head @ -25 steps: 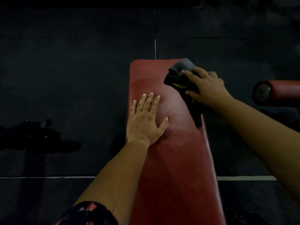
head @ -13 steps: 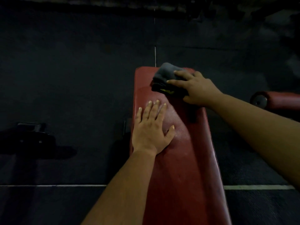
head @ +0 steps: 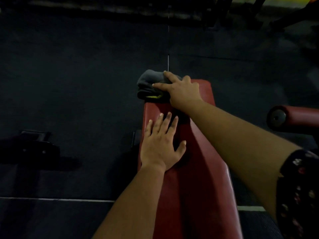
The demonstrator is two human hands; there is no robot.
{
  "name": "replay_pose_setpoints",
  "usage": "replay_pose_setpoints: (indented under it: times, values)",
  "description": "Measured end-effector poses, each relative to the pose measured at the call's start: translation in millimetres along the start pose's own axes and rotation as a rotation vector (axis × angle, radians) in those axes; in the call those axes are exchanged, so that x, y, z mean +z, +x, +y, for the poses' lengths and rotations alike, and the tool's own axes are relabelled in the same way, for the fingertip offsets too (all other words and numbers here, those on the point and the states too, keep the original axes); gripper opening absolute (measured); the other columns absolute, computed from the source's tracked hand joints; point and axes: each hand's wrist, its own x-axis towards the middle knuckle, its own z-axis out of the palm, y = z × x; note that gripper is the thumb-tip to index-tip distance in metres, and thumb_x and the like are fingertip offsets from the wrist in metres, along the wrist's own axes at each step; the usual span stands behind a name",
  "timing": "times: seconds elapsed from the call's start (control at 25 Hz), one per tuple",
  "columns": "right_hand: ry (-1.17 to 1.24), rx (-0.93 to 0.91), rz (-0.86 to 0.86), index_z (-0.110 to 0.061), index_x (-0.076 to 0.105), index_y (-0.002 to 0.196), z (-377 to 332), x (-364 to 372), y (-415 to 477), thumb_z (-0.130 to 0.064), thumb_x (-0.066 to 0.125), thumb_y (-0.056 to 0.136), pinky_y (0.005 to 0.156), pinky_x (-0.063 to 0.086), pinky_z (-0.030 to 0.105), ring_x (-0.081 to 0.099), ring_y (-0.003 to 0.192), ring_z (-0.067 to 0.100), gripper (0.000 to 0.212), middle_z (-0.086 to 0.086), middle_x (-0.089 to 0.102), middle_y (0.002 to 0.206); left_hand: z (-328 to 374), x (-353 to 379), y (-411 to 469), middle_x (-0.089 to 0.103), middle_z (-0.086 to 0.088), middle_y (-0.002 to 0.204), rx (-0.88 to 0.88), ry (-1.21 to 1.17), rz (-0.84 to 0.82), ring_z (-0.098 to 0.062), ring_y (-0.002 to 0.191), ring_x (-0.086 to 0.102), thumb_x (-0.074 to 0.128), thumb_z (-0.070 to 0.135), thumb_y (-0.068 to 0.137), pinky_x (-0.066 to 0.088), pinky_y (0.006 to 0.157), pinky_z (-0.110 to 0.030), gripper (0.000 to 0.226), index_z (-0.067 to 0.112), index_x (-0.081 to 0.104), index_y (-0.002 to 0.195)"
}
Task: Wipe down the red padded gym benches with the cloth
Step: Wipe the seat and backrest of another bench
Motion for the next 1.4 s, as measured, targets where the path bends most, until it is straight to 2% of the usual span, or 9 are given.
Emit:
replay_pose_setpoints:
  times: [0.16, 0.56, 0.72, 0.84, 0.96, 1.08, 1.2, 1.28, 1.4]
  values:
    - [0.053, 0.196, 0.005, -0.060, 0.022, 0.142, 33.6, 9.7, -19.4, -0.028, 0.051, 0.095, 0.087, 0.044, 0.053, 0.038, 0.121, 0.040, 0.064, -0.005, 0.016, 0.157, 1.9, 0.6, -1.7, -0.010, 0.005, 0.165, -0.013, -0.010, 0.006, -0.014, 0.151, -0.013, 0.008, 0.063, 0.087, -0.005, 0.123, -0.042, 0.079, 0.028, -0.006, 0.157]
    - [0.175, 0.419, -0.030, -0.059, 0.020, 0.144, 100.2, 41.9, -102.9, -0.024, 0.053, 0.094, 0.089, 0.043, 0.054, 0.037, 0.120, 0.039, 0.069, -0.007, 0.011, 0.157, 2.6, -3.9, -2.9, -0.014, 0.007, 0.164, -0.023, 0.018, 0.004, -0.013, 0.150, -0.016, -0.001, 0.064, 0.085, -0.008, 0.122, -0.043, 0.077, 0.033, -0.012, 0.154]
    - [0.297, 0.526, -0.009, -0.058, 0.026, 0.143, 108.6, 45.9, -92.1, -0.027, 0.055, 0.093, 0.088, 0.042, 0.053, 0.038, 0.118, 0.040, 0.065, -0.006, 0.013, 0.155, 0.6, 2.2, -2.5, -0.025, 0.004, 0.161, -0.062, 0.026, 0.070, -0.018, 0.148, -0.023, 0.005, 0.064, 0.089, -0.014, 0.119, -0.053, 0.077, 0.029, -0.020, 0.154]
    - [0.342, 0.606, 0.001, -0.055, 0.028, 0.143, 109.4, 36.0, -59.2, -0.024, 0.056, 0.092, 0.093, 0.040, 0.055, 0.038, 0.120, 0.041, 0.066, 0.002, 0.014, 0.153, 0.7, 2.6, 0.2, -0.025, 0.001, 0.161, -0.091, -0.034, 0.049, -0.015, 0.147, -0.027, -0.003, 0.065, 0.087, -0.018, 0.119, -0.044, 0.081, 0.021, -0.024, 0.152]
    - [0.252, 0.533, 0.004, -0.048, 0.024, 0.147, 93.3, 22.6, -29.6, -0.022, 0.059, 0.089, 0.092, 0.042, 0.056, 0.037, 0.121, 0.042, 0.072, 0.008, 0.020, 0.150, 1.1, 1.1, 1.4, -0.022, 0.001, 0.162, -0.084, -0.063, 0.034, -0.015, 0.147, -0.026, -0.003, 0.065, 0.086, -0.013, 0.121, -0.040, 0.082, 0.022, -0.019, 0.154]
    - [0.127, 0.261, 0.014, -0.041, 0.018, 0.150, 71.8, 10.3, -11.3, -0.024, 0.061, 0.086, 0.095, 0.042, 0.055, 0.035, 0.127, 0.040, 0.079, 0.009, 0.021, 0.152, 2.0, 2.6, 1.2, -0.010, 0.000, 0.164, -0.086, -0.073, 0.063, -0.018, 0.150, -0.015, 0.006, 0.064, 0.088, -0.006, 0.123, -0.042, 0.081, 0.024, -0.004, 0.157]
    - [0.132, -0.017, 0.033, -0.027, 0.023, 0.148, 58.2, -0.6, -6.9, -0.027, 0.061, 0.087, 0.099, 0.043, 0.050, 0.038, 0.129, 0.036, 0.073, 0.008, 0.022, 0.155, 2.8, 3.0, 0.9, -0.006, 0.000, 0.165, -0.078, -0.070, 0.081, -0.018, 0.151, -0.010, 0.008, 0.063, 0.088, -0.005, 0.123, -0.042, 0.080, 0.024, 0.000, 0.158]
    - [0.059, -0.134, 0.033, -0.025, 0.024, 0.148, 58.4, 0.8, -12.5, -0.039, 0.061, 0.089, 0.102, 0.042, 0.048, 0.035, 0.133, 0.036, 0.071, 0.007, 0.012, 0.160, 1.2, 3.6, 1.3, -0.003, 0.000, 0.165, -0.059, -0.067, 0.090, -0.019, 0.152, -0.005, 0.009, 0.062, 0.089, -0.005, 0.123, -0.041, 0.077, 0.026, 0.002, 0.157]
    - [-0.049, -0.039, 0.007, -0.041, 0.014, 0.151, 63.9, 14.5, -23.6, -0.065, 0.047, 0.089, 0.107, 0.031, 0.063, 0.007, 0.145, 0.039, 0.075, 0.000, -0.014, 0.161, 0.5, 6.5, 0.5, 0.025, -0.002, 0.161, -0.103, -0.171, 0.230, -0.023, 0.148, 0.021, 0.025, 0.055, 0.093, 0.003, 0.121, -0.044, 0.068, 0.028, 0.020, 0.156]
